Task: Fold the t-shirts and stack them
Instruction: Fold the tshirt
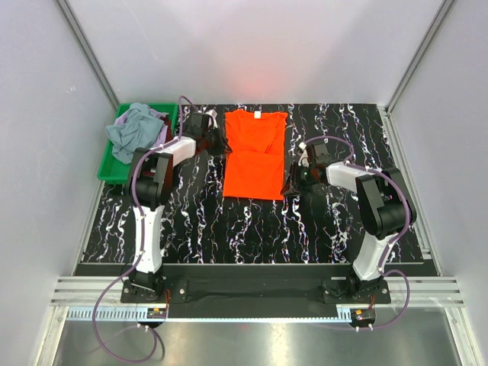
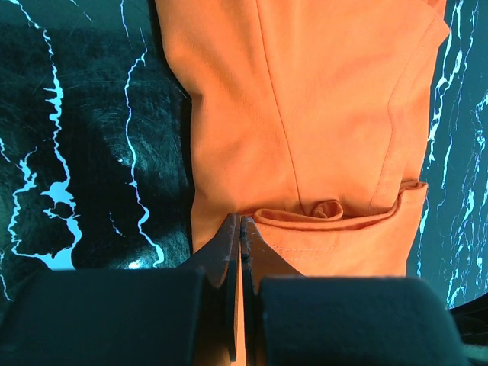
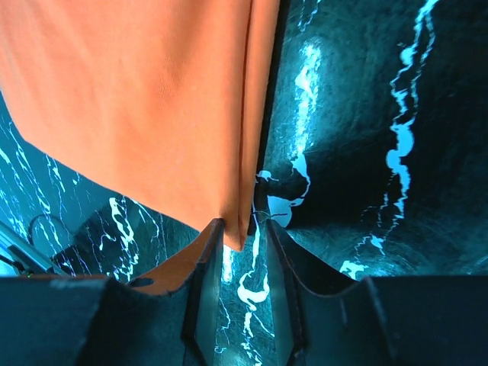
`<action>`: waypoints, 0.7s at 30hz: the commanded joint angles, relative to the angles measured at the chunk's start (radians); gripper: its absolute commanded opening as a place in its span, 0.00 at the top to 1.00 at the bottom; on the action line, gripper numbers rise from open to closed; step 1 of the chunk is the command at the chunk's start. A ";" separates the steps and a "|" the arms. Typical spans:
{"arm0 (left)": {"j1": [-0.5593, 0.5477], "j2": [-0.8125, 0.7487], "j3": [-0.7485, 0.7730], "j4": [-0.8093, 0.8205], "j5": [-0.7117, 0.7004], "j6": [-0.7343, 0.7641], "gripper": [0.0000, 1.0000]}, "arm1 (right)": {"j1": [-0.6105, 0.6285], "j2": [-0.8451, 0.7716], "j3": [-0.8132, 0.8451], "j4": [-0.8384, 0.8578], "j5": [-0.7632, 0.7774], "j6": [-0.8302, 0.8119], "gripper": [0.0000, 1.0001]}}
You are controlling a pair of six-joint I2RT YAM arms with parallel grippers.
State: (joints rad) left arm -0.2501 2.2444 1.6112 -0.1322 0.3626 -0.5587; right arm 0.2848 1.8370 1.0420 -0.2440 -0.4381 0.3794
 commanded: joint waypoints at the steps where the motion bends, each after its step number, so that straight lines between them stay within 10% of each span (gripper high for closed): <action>1: 0.008 -0.008 0.038 0.028 0.002 0.010 1.00 | 0.016 -0.029 -0.016 0.054 -0.033 0.019 0.65; 9: 0.008 0.012 0.061 0.020 -0.004 0.013 1.00 | 0.034 -0.028 -0.043 0.074 -0.028 0.038 0.69; 15: 0.008 0.015 0.070 0.003 -0.022 0.019 1.00 | 0.034 -0.051 -0.086 0.100 0.007 0.059 1.00; 21: 0.015 0.004 0.066 -0.030 -0.056 0.031 1.00 | 0.034 -0.116 -0.183 0.147 0.036 0.092 1.00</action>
State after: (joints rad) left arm -0.2493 2.2570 1.6375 -0.1719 0.3405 -0.5491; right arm 0.3096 1.7718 0.8886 -0.1085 -0.4450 0.4545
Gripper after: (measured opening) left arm 0.007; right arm 0.011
